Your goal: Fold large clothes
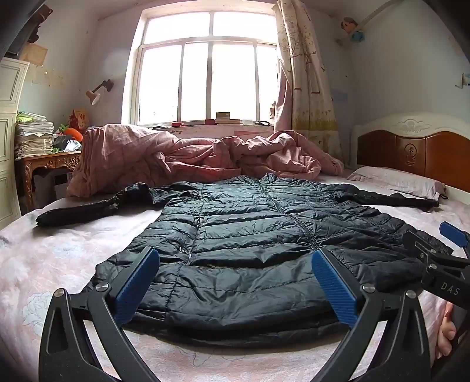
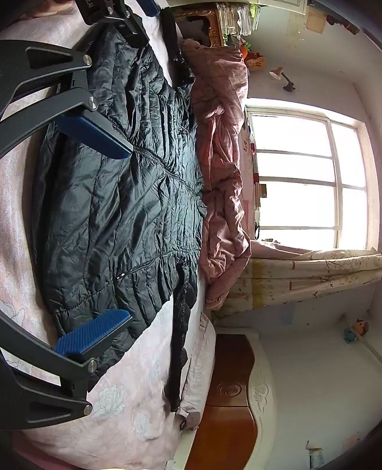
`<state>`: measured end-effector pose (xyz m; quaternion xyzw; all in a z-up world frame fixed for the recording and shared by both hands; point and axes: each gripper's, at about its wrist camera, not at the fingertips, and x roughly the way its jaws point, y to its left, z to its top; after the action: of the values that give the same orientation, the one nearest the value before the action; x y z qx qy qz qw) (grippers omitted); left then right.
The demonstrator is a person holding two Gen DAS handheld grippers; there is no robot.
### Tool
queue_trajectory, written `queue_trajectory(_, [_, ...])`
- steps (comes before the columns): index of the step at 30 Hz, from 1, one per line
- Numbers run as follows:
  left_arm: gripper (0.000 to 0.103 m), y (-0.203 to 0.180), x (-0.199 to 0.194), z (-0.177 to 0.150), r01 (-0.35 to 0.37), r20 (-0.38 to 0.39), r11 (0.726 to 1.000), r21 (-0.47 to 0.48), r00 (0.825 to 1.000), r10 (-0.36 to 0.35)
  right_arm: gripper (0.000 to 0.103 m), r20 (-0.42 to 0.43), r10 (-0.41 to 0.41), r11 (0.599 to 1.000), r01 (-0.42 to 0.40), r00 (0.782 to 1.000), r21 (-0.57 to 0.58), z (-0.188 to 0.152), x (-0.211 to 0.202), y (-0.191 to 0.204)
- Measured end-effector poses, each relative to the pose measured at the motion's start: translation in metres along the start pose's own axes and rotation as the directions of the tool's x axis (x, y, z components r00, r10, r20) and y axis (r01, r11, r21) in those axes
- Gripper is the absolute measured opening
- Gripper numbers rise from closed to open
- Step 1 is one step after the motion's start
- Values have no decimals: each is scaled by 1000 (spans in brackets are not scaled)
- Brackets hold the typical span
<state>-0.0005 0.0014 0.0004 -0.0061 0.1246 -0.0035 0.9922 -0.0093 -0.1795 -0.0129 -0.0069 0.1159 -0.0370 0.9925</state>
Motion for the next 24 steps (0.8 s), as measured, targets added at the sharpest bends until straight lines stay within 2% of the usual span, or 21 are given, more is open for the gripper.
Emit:
queue_trajectory(17, [103, -1, -1, -1, -10, 7, 1000, 1, 1000, 10, 103, 0, -2, 1000, 2, 1000, -3, 0, -1, 2])
queue_trajectory(24, [103, 0, -1, -2, -2, 6, 1000, -3, 1000, 2, 103, 5, -10, 999, 11, 1000, -45, -3, -2, 5])
